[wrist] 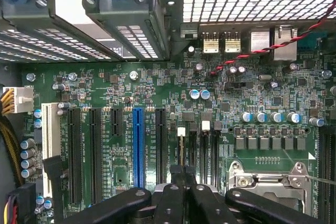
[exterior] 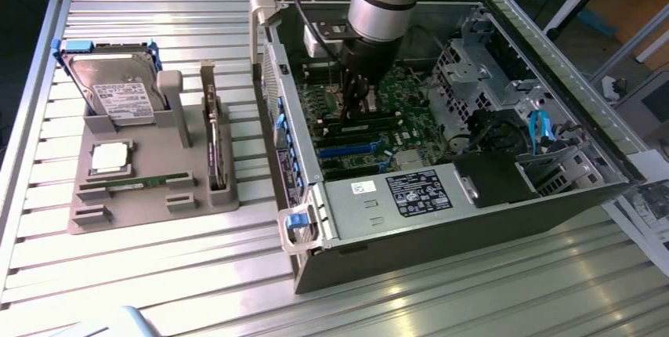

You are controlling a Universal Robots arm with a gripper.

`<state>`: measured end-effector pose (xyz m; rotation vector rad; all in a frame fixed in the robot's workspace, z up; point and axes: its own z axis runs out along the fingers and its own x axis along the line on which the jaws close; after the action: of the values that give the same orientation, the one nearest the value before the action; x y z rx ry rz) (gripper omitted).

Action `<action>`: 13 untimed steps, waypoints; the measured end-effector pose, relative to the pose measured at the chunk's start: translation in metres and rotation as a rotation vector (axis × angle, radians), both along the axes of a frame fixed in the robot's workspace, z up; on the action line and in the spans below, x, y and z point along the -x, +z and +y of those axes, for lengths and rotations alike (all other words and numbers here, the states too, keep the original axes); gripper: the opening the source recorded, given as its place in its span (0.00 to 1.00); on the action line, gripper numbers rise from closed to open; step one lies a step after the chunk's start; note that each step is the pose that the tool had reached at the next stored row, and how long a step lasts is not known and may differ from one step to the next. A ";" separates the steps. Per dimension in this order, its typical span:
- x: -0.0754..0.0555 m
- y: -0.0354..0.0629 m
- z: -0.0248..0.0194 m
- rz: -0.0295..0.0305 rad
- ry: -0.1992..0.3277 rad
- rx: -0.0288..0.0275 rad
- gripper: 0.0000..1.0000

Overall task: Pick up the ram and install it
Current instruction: 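Press down the ram until it locks into place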

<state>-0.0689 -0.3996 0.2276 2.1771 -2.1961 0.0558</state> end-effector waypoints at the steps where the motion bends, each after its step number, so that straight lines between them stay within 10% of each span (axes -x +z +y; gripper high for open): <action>1: 0.000 0.0008 0.0001 -0.0012 0.000 -0.0007 0.11; 13: 0.000 0.0585 0.0000 -0.0040 0.000 0.0044 0.11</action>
<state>-0.0689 -0.3995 0.2862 2.1770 -2.1957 0.0650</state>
